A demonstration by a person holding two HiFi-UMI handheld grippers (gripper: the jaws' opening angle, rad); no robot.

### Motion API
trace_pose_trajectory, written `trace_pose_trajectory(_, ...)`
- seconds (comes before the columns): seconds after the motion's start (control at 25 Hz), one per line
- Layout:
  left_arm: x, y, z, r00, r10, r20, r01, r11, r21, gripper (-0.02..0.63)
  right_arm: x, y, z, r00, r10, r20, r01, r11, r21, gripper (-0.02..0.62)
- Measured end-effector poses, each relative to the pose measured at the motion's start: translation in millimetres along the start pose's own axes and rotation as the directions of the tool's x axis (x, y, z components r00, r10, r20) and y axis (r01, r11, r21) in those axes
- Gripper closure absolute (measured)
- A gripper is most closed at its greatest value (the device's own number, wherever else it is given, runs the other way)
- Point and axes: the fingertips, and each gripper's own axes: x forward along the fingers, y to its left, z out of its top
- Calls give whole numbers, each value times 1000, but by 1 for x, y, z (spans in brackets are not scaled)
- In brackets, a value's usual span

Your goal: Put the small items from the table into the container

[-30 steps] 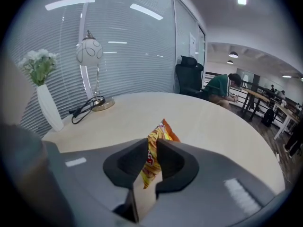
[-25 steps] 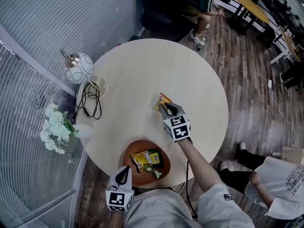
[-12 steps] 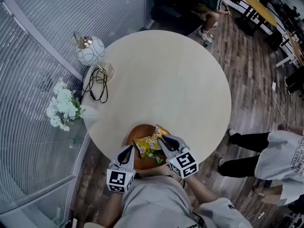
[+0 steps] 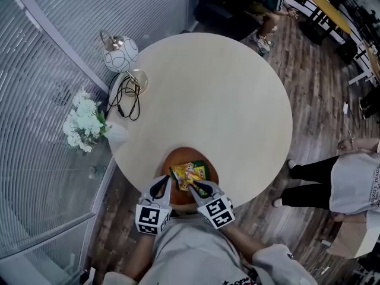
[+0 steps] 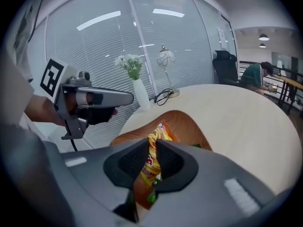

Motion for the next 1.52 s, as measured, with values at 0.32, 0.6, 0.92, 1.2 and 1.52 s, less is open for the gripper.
trace_pose_trajectory(0.32,-2,-2,0,1000,-3,7,3,1000,7,618,-13,-7,26,994,-8,105,0,997,75,511)
trace_pose_trajectory(0.6,-1,-6,5,1000,-8,17,8,1000,11,618,-70,-29,101,871,-70,486,-236,809,539,594)
trace_pose_trajectory(0.92,2,-10,7,1000,-18,16,17,1000,21,618,-88,-40,124,768,-65,637,-511,537,671,594)
trace_pose_trajectory(1.2,5,-12,11,1000,-24,18,23,999,29,618,-89,-27,122,779,-44,625,-498,563,660,594)
trace_pose_trajectory(1.52,7,-15,12,999,-30,19,30,999,34,618,-87,-23,124,809,-36,587,-413,676,611,594)
